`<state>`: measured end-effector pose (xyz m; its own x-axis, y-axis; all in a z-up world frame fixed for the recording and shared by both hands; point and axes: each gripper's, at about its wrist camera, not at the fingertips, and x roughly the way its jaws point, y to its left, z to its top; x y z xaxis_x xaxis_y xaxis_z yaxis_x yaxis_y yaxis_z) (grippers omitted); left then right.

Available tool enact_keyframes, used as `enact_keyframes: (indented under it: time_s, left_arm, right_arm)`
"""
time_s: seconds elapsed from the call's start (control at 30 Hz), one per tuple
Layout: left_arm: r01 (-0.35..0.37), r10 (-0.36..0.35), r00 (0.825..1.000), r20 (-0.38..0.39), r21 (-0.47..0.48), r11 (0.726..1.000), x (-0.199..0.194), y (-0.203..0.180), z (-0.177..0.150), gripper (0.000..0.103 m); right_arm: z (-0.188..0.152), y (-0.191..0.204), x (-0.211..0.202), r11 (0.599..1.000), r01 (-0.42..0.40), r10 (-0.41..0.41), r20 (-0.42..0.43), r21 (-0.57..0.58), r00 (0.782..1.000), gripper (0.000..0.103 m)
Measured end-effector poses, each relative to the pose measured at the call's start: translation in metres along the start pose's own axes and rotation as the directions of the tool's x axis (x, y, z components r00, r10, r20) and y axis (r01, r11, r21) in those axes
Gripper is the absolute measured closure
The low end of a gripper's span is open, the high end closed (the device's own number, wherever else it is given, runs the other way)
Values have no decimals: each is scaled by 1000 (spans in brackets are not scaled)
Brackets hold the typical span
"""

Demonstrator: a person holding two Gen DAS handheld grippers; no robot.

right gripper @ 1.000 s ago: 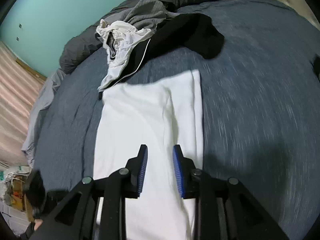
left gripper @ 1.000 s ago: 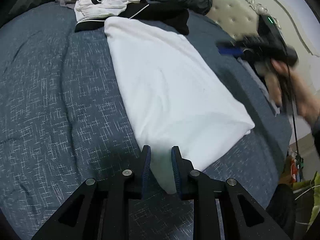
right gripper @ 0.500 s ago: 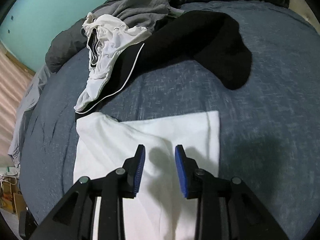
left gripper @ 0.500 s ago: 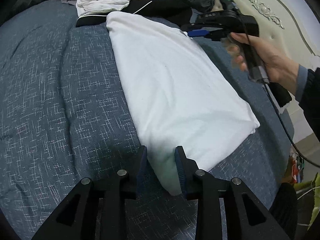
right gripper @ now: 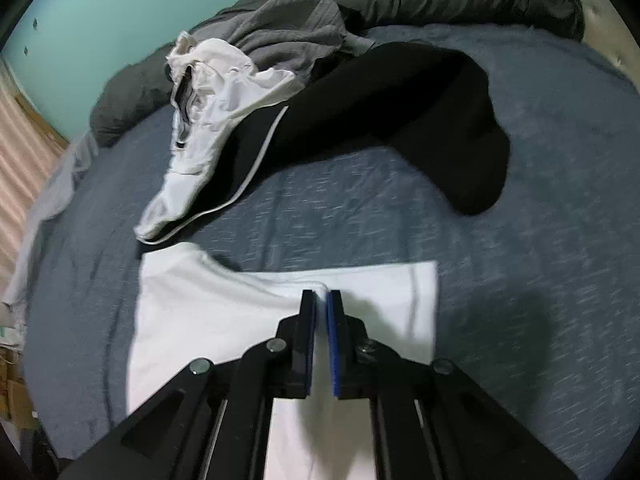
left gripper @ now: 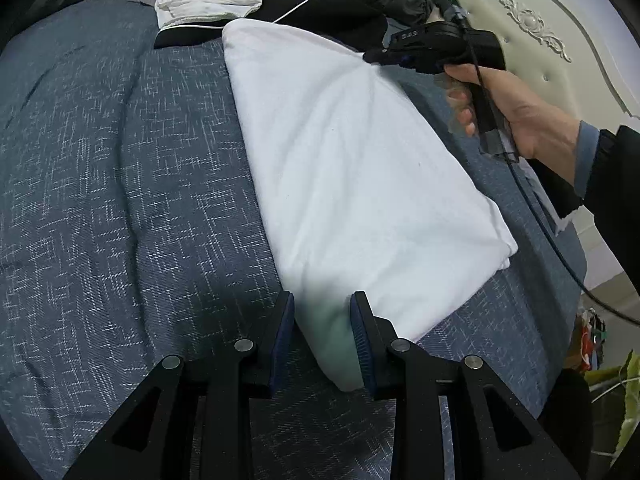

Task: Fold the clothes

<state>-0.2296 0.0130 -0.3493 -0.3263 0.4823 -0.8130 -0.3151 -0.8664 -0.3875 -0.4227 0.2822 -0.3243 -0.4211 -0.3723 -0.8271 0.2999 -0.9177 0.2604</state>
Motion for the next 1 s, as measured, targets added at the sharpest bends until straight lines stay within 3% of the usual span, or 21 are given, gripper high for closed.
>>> enact_keyframes:
  time_s: [0.2, 0.37, 0.5, 0.67, 0.8, 1.0]
  left_arm:
    - [3, -3, 1000, -3, -2, 1000, -1, -2, 0, 71]
    - [5, -5, 1000, -3, -5, 1000, -5, -5, -4, 71]
    - [4, -4, 1000, -3, -8, 1000, -6, -6, -4, 71]
    - [-1, 1, 1000, -1, -7, 1000, -7, -7, -4, 71]
    - [1, -1, 1000, -1, -10, 1000, -7, -7, -4, 71]
    - [1, -1, 1000, -3, -8, 1000, -10, -7, -4, 71]
  right_arm:
    - [4, -5, 21, 999, 41, -41, -40, -2, 998, 97]
    - [8, -20, 2, 995, 87, -87, 2, 58, 996, 96]
    - [-2, -14, -31, 1000, -18, 16, 63, 26, 998, 96]
    - [-35, 15, -29, 991, -72, 67, -46, -114, 997, 96]
    - [-54, 8, -6, 994, -11, -4, -140, -107, 990, 96]
    - [-56, -24, -17, 996, 91, -93, -79, -24, 993, 96]
